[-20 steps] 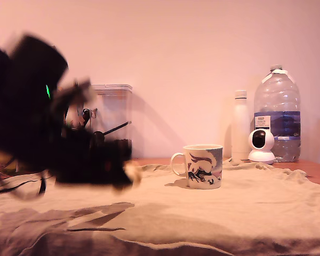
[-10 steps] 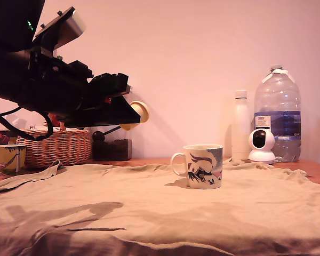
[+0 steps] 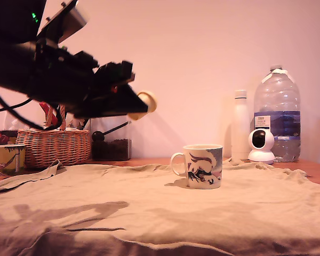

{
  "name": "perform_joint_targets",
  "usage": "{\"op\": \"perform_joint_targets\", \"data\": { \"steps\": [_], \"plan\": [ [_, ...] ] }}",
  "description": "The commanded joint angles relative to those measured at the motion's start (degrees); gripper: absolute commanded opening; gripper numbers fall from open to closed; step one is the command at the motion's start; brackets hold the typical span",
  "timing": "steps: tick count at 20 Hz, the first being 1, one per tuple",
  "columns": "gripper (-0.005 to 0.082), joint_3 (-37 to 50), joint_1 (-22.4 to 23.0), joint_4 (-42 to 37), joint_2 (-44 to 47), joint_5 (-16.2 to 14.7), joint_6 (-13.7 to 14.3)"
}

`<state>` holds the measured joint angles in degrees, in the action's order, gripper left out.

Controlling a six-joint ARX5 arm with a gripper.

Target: Pick up the coffee capsules on the table and drop them inside the coffee cup

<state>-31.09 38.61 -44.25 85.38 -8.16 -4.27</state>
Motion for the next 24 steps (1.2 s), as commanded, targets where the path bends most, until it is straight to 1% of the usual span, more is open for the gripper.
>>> {"op": "perform_joint_targets", "data": {
  "steps": [1, 3, 6, 10, 13, 17, 20, 24],
  "plan": [
    [0.018, -2.08, -0.04, -0.74, 2.84, -0.7, 0.31],
    [0.018, -4.26, -0.04, -0.7, 5.22, -1.18, 0.46],
    [0.018, -8.11, -0.04, -0.26, 8.87, -3.06, 0.9],
    [0.018, -14.12, -0.04, 2.82, 12.98, -3.85, 1.38],
    [0.018, -18.38, -0.04, 5.95, 15.56, -5.14, 1.57],
    [0.018, -24.52, -0.28, 12.31, 18.69, -6.27, 1.77],
    [0.018, -29.59, -0.87, 17.38, 21.03, -6.54, 1.77],
    [0.018, -36.17, -1.92, 24.35, 23.58, -7.96, 1.77]
  ]
}}
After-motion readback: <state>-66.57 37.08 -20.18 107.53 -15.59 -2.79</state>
